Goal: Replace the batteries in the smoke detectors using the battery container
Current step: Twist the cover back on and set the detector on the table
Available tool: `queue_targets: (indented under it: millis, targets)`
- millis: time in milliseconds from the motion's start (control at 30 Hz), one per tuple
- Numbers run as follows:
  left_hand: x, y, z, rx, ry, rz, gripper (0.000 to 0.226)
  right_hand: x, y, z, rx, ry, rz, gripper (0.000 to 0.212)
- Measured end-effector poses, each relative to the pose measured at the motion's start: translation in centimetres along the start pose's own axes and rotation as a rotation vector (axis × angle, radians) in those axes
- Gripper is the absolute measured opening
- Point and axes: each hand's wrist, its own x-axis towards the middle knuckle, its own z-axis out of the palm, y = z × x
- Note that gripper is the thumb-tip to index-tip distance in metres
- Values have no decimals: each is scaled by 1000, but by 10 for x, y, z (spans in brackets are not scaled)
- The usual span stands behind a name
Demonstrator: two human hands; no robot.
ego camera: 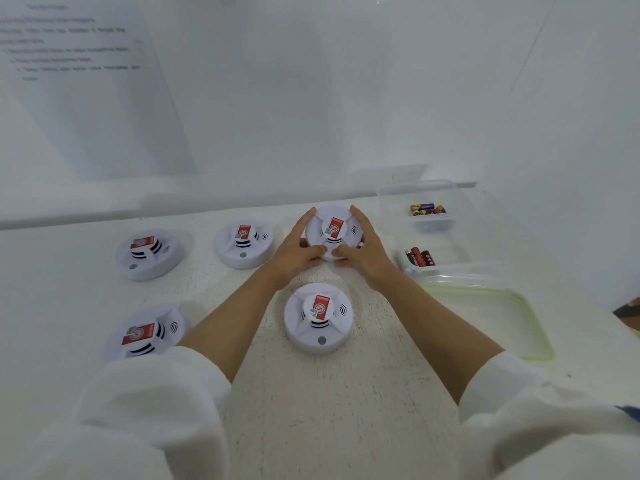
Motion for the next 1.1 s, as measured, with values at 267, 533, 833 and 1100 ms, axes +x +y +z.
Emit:
queue_targets:
  millis: [267, 533, 833, 1100]
  targets:
    - [-1, -1, -2, -2, -14, 29, 69, 2, -9, -2, 156, 10, 153, 48]
    - [-2, -1, -5, 3, -23, 20, 67, 2, -11, -5, 210, -14, 183, 43]
    - [2, 0, -4, -104, 13, -53, 52, 1, -12, -5, 200, -22, 196, 42]
    - [0, 2, -3, -90, 16, -46, 52, 2, -12, -5, 184, -20, 200, 40]
